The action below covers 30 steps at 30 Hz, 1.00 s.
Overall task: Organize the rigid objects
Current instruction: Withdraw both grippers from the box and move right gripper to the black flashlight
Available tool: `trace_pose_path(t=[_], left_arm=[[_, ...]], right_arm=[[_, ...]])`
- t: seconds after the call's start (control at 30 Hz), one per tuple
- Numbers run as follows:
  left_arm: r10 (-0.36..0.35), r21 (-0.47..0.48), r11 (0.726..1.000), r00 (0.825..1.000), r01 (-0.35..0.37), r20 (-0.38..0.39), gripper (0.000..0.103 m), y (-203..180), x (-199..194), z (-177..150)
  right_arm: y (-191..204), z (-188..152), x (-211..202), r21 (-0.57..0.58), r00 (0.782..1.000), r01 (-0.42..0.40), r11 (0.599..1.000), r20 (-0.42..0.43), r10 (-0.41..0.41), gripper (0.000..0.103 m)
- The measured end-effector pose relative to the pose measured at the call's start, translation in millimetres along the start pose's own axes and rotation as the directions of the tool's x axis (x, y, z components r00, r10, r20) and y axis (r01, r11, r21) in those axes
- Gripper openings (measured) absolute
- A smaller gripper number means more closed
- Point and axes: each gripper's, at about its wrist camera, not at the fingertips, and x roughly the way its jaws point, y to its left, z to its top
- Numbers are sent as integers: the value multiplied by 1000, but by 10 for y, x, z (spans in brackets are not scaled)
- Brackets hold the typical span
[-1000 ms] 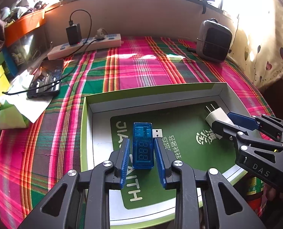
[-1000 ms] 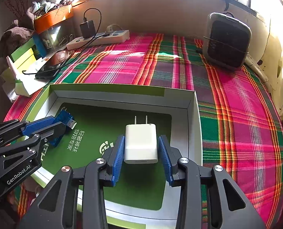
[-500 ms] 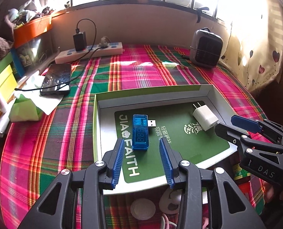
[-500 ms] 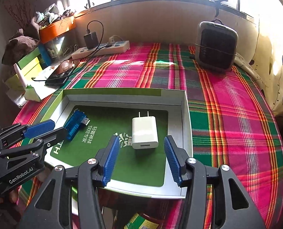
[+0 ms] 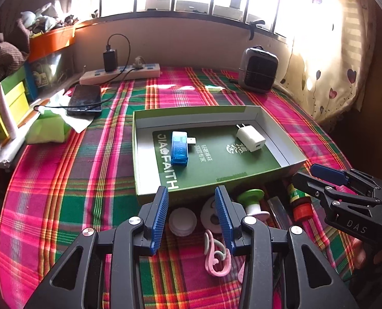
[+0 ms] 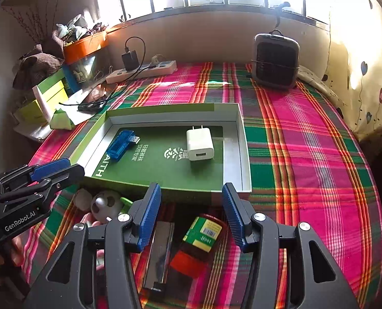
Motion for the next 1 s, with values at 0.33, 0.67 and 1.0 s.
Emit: trace_pose_path(t=[0.33,0.67,1.0], left_arm=[[-50,-35,998,999,49,-14,37,66,-175,-347],[-45,-84,996,998,43,-31,37,237,-292,-638],[-50,-80,996,998,48,-34,37,277,-416,-804]], right_arm=[[53,-351,-258,5,1000,14,1000,7,-14,51],[458,-649,-413,-17,999,-49,999,-9,49,51],[825,-837,-385,-23,998,-62,998,-24,61,51]])
